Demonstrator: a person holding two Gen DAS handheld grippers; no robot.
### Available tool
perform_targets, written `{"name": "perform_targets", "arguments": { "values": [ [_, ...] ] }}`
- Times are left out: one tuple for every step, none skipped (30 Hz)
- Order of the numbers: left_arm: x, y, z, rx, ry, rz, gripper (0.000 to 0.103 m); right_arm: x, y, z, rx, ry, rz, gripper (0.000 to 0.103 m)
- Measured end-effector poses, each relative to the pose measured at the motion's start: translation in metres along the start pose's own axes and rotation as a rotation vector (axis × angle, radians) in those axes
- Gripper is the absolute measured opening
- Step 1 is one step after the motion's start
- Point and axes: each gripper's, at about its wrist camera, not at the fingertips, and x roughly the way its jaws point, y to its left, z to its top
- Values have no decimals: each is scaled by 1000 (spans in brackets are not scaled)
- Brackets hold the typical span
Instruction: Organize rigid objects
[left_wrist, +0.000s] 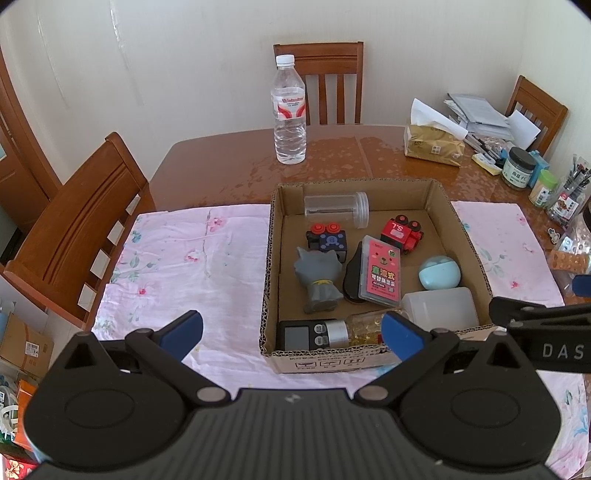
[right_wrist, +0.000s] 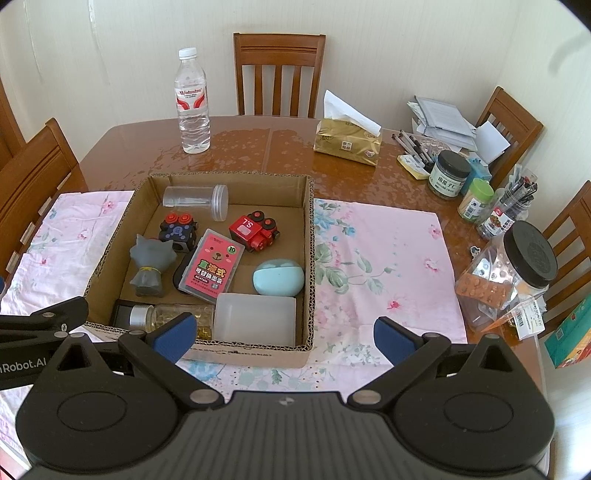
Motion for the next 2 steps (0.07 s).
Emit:
{"name": "perform_targets", "arguments": {
  "values": [
    [0, 0, 0, 0, 0, 0, 102, 0, 0, 0, 0, 0, -1, 103],
    [0, 0, 0, 1, 0, 0, 102, 0, 0, 0, 1, 0, 1, 103]
  ]
}}
